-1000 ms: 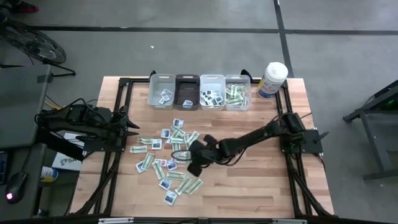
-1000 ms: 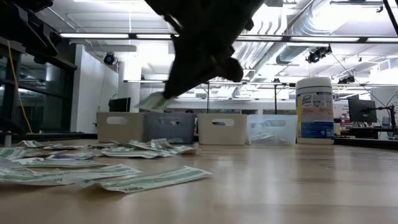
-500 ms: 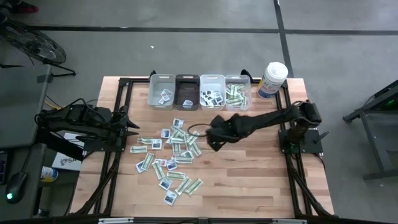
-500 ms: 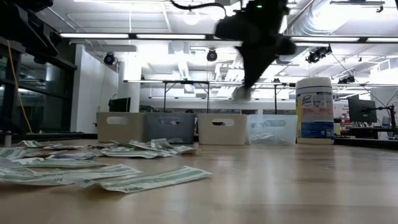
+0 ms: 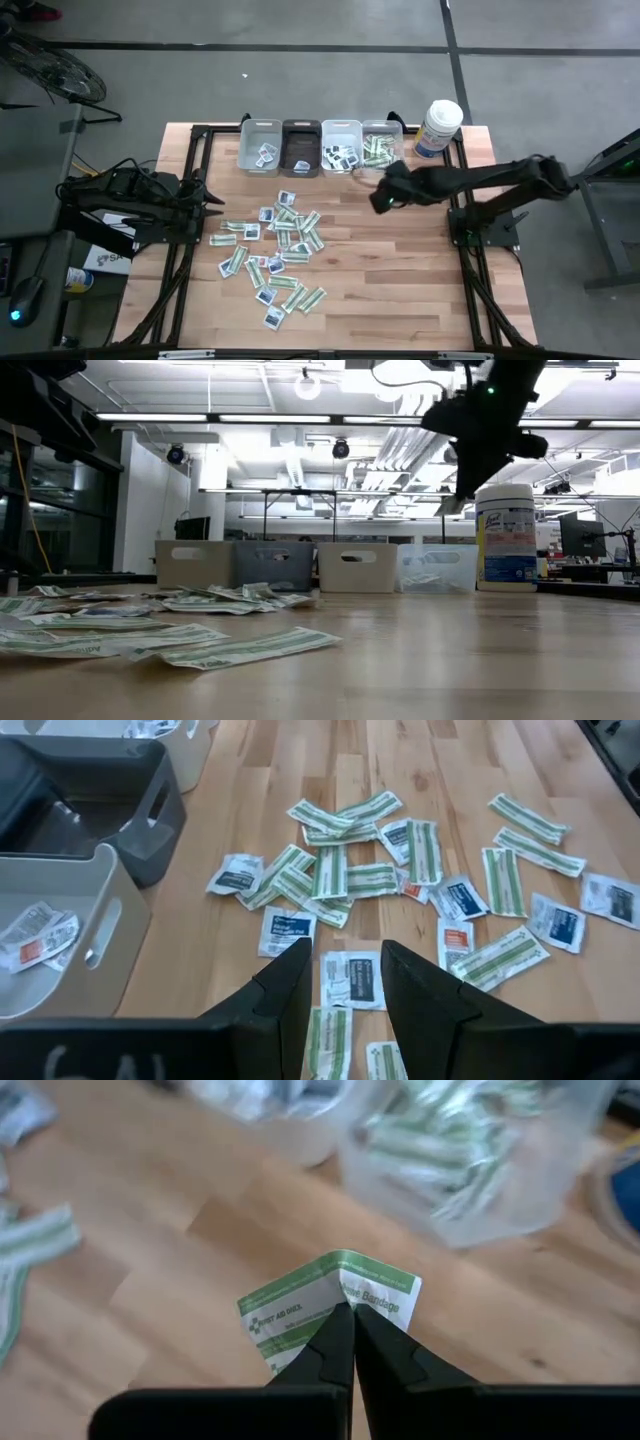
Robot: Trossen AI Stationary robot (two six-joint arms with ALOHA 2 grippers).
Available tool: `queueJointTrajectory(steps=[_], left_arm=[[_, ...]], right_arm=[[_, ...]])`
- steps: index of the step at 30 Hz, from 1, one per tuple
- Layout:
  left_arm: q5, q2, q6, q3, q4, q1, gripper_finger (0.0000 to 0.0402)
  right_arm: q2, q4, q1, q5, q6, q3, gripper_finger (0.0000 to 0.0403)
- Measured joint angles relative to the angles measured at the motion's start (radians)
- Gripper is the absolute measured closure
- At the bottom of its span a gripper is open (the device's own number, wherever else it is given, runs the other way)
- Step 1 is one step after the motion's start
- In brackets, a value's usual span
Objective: Pick & Place First Aid Supplies
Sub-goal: Put the green bandage into the transparent bin
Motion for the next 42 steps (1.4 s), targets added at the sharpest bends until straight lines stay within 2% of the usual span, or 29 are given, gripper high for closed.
queueJointTrajectory(steps=[3,7,17,26,31,42], left_arm=[[-0.012,0.000,0.000,0.000,0.001,0.000,0.0283],[-0.012,0.000,0.000,0.000,0.015,0.000,0.0283],[-0.016,0.000,-0.026,0.000,0.017,0.000,0.0283],[-0.066,0.000,-0.063,0.000,0.018,0.000,0.0283],[-0.095,0.000,-0.083,0.000,0.018,0.000,0.0283],[-0.175,0.000,-0.164,0.000,0.022,0.000,0.0283]], right_arm=[[-0.072,0.024,-0.075,0.016,-0.027,-0.054,0.0402],[-0.122,0.094,-0.200,0.001,-0.166,-0.097,0.0403],[-0.119,0.279,-0.529,-0.215,-0.677,-0.116,0.0403],[-0.085,0.442,-0.757,-0.508,-1.157,-0.116,0.0403],[0.006,0.528,-0.838,-0.659,-1.254,-0.116,0.0403],[0.181,0.635,-0.877,-0.717,-1.287,-0.116,0.0403]])
